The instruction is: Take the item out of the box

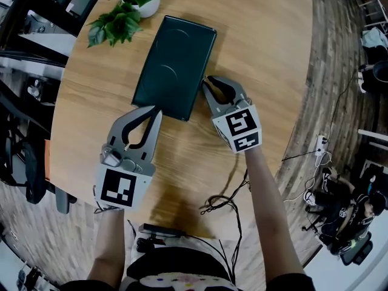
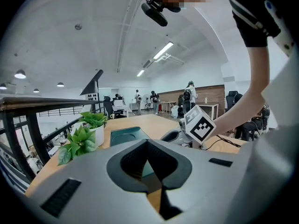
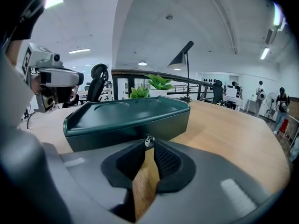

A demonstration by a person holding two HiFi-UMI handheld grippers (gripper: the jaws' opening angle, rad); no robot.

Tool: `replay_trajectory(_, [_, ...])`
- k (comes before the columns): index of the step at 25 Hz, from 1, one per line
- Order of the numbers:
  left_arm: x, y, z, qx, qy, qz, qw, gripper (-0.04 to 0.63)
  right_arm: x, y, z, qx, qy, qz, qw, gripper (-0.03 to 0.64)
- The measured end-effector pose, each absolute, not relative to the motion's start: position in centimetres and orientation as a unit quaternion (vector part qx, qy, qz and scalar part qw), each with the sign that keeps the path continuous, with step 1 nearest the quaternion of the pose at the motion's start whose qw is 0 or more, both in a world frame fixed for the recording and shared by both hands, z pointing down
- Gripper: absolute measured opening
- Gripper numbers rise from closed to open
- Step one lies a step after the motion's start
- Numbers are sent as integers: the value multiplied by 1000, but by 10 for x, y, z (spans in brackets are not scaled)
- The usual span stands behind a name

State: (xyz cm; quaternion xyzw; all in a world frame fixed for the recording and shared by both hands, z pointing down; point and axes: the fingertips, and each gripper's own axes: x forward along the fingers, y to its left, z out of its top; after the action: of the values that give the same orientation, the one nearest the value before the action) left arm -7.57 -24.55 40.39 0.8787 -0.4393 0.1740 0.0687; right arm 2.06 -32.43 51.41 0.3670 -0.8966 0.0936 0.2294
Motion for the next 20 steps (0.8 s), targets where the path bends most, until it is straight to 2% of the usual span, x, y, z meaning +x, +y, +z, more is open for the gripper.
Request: replay_trajectory(20, [-65, -245, 399, 881, -434, 179, 62, 5, 23, -323, 514, 366, -897, 94, 230, 57])
